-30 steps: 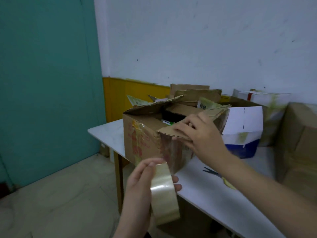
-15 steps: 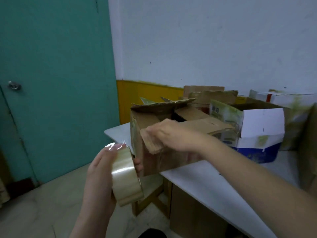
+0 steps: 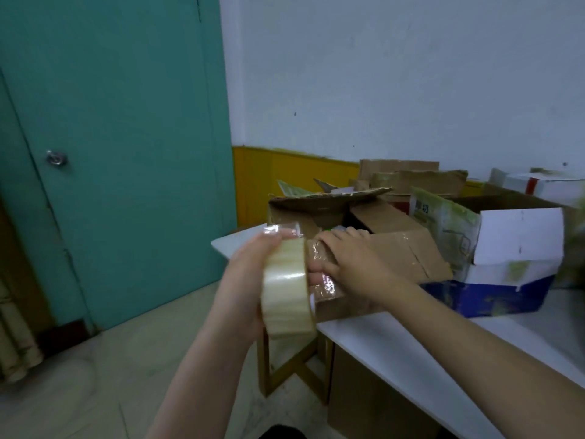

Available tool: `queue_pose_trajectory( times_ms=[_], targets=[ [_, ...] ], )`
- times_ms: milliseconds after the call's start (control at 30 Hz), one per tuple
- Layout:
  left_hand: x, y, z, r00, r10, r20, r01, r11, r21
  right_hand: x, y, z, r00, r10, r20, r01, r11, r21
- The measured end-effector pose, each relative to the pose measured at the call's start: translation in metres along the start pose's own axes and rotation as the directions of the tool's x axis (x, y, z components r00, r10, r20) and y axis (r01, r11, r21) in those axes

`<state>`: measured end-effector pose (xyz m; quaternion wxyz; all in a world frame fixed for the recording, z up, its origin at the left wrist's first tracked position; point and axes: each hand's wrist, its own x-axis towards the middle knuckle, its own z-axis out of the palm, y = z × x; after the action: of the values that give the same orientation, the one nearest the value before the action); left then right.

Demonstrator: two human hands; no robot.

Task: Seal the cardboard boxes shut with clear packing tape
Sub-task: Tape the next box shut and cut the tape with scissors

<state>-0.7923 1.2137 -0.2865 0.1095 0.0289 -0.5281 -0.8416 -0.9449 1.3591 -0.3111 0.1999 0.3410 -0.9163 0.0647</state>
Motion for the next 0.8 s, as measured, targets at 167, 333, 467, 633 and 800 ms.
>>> queue_pose_trajectory(
  times_ms=[167,333,467,633,800],
  targets=[
    [0.024,-0.026,0.004,0.995,-0.095,-0.011,0.095,0.994,0.056,0.038,0.008,-0.030,0.931,0.191,0.310,-0.261,0.944,0.203],
    [0.025,-0.034,0.000,0.996,-0.085,0.004,0.085,0.993,0.077,0.086,0.005,-0.040,0.752,0.320,0.576,-0.573,0.748,0.334],
    [0.027,-0.035,-0.003,0.992,-0.111,0.060,0.110,0.994,0.024,0.104,0.002,-0.037,0.920,0.281,0.274,-0.393,0.652,0.649],
    [0.029,-0.030,-0.003,0.983,-0.144,0.115,0.145,0.989,-0.008,0.106,-0.035,-0.050,0.955,-0.199,0.221,0.037,0.818,0.574],
    [0.031,-0.031,-0.017,0.975,-0.175,0.137,0.174,0.985,0.020,0.109,-0.025,-0.011,0.822,-0.439,0.364,0.213,0.829,0.518]
  ],
)
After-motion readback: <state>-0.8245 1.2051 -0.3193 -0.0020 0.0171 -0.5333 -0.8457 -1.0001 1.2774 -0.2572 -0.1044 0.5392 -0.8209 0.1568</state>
